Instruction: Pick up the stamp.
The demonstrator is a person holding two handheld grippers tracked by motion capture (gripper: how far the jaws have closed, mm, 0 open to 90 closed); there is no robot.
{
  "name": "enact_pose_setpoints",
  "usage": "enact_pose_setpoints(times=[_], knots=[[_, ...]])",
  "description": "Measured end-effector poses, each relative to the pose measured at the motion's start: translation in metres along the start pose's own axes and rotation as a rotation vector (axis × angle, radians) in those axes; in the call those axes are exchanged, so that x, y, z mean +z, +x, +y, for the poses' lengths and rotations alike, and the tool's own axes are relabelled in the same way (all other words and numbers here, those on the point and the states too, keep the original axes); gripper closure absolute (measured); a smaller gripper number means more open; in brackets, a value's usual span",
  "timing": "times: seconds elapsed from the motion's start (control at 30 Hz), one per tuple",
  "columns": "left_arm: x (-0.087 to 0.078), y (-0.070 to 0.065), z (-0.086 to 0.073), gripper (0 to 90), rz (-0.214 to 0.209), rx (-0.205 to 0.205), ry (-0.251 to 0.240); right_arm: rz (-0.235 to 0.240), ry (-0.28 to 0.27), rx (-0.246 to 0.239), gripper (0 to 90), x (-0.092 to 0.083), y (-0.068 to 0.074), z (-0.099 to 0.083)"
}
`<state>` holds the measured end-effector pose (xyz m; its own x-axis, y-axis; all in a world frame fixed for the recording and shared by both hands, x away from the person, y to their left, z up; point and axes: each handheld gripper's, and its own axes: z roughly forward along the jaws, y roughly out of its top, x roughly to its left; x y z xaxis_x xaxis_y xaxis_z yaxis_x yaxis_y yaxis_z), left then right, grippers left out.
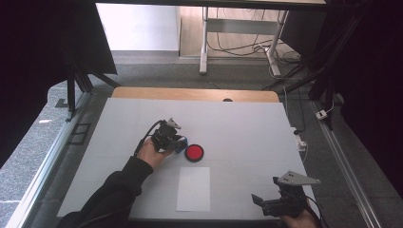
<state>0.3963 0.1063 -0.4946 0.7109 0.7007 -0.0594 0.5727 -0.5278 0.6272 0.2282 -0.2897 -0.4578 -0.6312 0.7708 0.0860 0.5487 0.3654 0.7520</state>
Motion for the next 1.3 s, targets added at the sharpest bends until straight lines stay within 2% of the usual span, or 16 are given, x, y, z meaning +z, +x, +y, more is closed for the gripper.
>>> enact_pose_setpoints(times=[0.2,0.43,0.6,0.7,0.8,1.03,1.3], knots=[[-0.001,0.000,-0.001,70.2,0.012,0.007,0.001,0.001,0.001,0.000,0.0,0.000,0.000,0.000],[-0.007,0.004,-0.002,70.3,0.036,0.019,-0.021,0.001,0.000,0.001,0.0,0.000,0.000,0.000],[-0.016,0.010,-0.005,70.3,-0.008,0.000,-0.054,0.001,0.000,0.001,0.0,0.000,0.000,0.000],[-0.020,0.011,-0.007,70.3,-0.007,0.012,-0.062,0.001,0.001,-0.001,0.0,0.000,0.000,0.000],[-0.024,0.009,-0.007,70.3,0.011,0.034,-0.066,0.002,0.000,0.000,0.0,0.000,0.000,0.000],[-0.034,0.005,-0.006,70.3,-0.019,0.047,-0.072,0.001,0.000,-0.001,0.0,0.000,0.000,0.000],[-0.044,0.003,-0.008,70.3,-0.051,0.041,-0.092,0.001,-0.001,-0.004,0.0,0.000,0.000,0.000]])
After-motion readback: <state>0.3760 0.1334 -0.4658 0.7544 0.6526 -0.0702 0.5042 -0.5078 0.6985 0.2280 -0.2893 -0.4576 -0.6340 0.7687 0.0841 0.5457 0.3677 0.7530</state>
